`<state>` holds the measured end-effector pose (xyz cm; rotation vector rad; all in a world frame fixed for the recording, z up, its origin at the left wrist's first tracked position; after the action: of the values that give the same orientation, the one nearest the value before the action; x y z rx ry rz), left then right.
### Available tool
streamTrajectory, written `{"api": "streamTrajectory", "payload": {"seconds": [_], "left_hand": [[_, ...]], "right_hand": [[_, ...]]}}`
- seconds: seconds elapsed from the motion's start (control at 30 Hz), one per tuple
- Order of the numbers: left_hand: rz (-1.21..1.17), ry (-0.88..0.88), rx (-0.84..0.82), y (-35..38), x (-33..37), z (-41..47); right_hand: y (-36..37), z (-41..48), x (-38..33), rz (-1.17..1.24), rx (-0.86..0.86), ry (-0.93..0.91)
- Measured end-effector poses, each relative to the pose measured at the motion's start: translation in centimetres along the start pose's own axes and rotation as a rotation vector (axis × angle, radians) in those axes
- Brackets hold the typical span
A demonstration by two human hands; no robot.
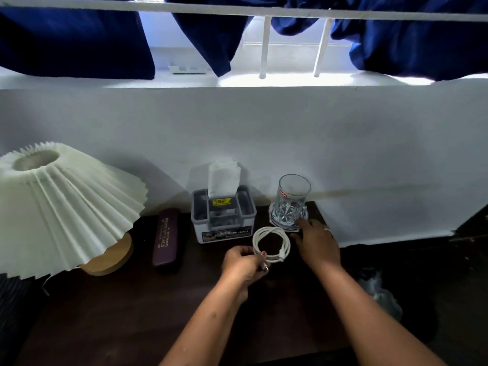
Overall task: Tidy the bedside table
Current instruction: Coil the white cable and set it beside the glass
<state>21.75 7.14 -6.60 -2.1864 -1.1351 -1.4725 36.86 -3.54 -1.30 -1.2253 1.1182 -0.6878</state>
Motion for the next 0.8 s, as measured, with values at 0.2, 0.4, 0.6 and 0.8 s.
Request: {"api": "streamTrajectory", "payload": {"seconds": [0.2, 0.4, 0.6, 0.8], "left_hand": [[-0.106, -0.018, 0.017, 0.5, -1.1, 0.3], [-0.15, -0.01, 0.003, 0.7, -0.7, -0.1], [-0.182, -0.011, -0.007, 0.8, -0.7, -0.1], [-0.222, -0.014, 0.007, 0.4, -0.7, 0.2]], "right_hand": [[0.4, 1.5, 0.0, -0.149, 0.052, -0.049], [0.6, 1.0, 0.9, -0.207, 0.141, -0.064], [-0.5, 1.6, 2.1, -0.177, 0.194, -0.022], [-0.5, 1.7, 2.1, -0.119, 0.18, -0.028]]}}
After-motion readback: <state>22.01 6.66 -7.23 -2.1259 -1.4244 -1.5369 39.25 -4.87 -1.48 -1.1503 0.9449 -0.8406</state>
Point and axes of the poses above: each hand's wrist, its own z-axis towards the middle knuckle, its own y-axis out of the palm, x = y × z, the point moved 10 cm from there along z, towards the middle knuckle, and after that the axes turned 8 degrees about y, right-handed, at the moved point
